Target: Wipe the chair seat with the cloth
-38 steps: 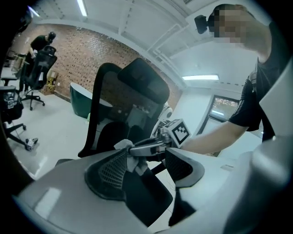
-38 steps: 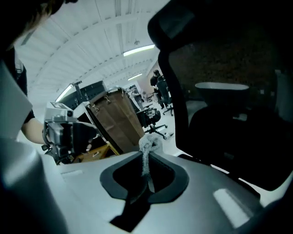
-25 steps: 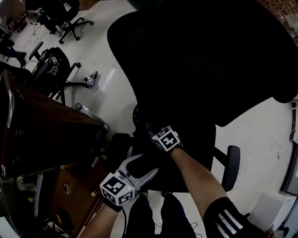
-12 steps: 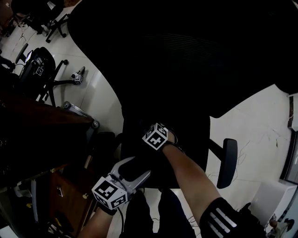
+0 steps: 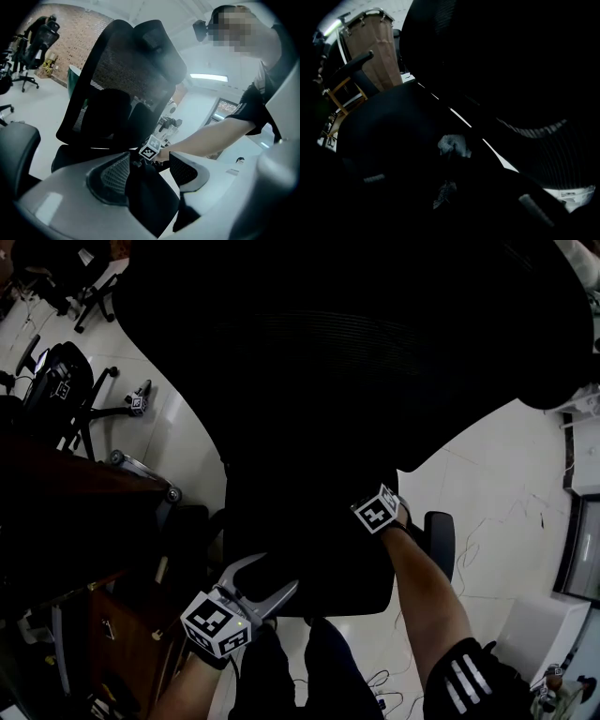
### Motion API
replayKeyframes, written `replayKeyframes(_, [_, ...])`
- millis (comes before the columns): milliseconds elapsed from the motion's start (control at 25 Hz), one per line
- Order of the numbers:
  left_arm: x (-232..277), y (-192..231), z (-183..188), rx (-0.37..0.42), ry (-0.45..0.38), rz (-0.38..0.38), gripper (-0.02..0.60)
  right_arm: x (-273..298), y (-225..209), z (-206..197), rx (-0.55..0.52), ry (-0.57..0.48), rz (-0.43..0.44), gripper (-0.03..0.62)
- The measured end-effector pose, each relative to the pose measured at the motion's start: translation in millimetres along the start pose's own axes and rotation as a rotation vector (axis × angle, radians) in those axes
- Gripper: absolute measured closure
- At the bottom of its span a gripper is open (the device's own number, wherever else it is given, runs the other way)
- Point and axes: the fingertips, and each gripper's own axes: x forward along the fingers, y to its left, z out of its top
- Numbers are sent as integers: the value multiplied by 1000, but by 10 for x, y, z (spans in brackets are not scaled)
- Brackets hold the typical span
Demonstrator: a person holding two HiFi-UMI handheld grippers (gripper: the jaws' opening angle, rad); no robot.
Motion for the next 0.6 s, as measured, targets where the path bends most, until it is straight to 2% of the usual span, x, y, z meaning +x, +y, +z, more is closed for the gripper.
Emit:
replayKeyframes(200, [-23, -41, -16, 7, 6, -1, 293, -161, -356, -269, 28, 77, -87, 557])
replayKeyframes(280, [-66, -73, 27, 10, 6, 1, 293, -218, -351, -193, 55, 45, -88, 557])
replayKeyframes(440, [-247, -90, 140, 15, -18, 8, 293, -324, 92, 387, 152, -149, 30, 557])
replayKeyframes(600, [-451, 1, 105, 7, -17, 46, 293, -210, 923, 970, 98, -238, 165, 557])
